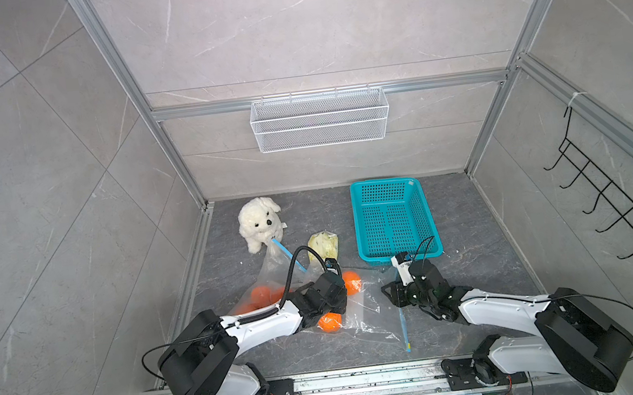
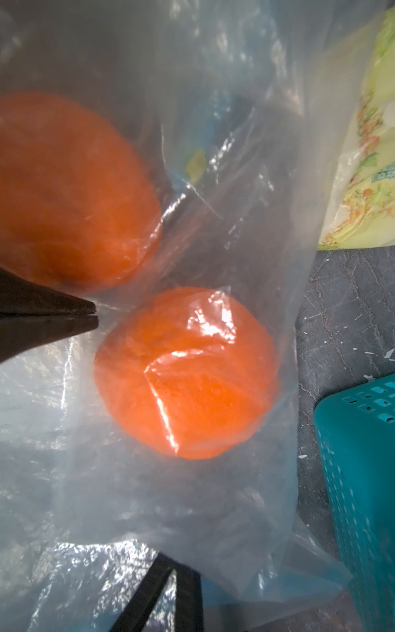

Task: Open the zip-top bag and take out the orange
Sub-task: Unzip the zipper on the zipper food storage bag.

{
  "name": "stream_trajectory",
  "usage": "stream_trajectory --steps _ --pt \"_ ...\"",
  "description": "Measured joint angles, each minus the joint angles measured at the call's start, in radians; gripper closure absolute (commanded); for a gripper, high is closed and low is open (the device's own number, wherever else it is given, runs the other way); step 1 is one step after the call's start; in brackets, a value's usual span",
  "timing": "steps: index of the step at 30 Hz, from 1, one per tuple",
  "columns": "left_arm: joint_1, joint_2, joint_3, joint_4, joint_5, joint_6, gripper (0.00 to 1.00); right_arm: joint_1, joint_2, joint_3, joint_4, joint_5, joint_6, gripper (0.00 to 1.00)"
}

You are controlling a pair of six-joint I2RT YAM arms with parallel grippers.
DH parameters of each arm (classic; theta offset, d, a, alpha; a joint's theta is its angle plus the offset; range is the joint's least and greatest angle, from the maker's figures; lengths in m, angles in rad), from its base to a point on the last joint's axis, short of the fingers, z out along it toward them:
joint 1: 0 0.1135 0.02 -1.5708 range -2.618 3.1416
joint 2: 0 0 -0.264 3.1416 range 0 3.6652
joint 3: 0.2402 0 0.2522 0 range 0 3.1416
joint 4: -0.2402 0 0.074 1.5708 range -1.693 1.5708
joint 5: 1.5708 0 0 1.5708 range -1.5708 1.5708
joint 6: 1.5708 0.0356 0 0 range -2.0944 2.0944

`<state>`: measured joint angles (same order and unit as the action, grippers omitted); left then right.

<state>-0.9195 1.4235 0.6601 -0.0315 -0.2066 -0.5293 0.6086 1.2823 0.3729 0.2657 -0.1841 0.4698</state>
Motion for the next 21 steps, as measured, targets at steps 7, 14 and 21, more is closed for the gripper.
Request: stream_trajectory --steps 7,14,21 --pt "0.006 -0.110 -0.003 -0.011 -0.021 0.096 0.94 0.117 -0.036 0.214 -0.187 -0.029 0.006 0.85" --pt "0.006 -0.402 -0.103 0.040 -0.004 0.211 0.43 0.211 0.074 0.527 -0.361 -0.021 0.026 0.86" --pt "0.003 -0.525 -0.186 0.116 0.027 0.288 0.30 0.211 0.227 0.766 -0.485 0.032 0.059 0.87"
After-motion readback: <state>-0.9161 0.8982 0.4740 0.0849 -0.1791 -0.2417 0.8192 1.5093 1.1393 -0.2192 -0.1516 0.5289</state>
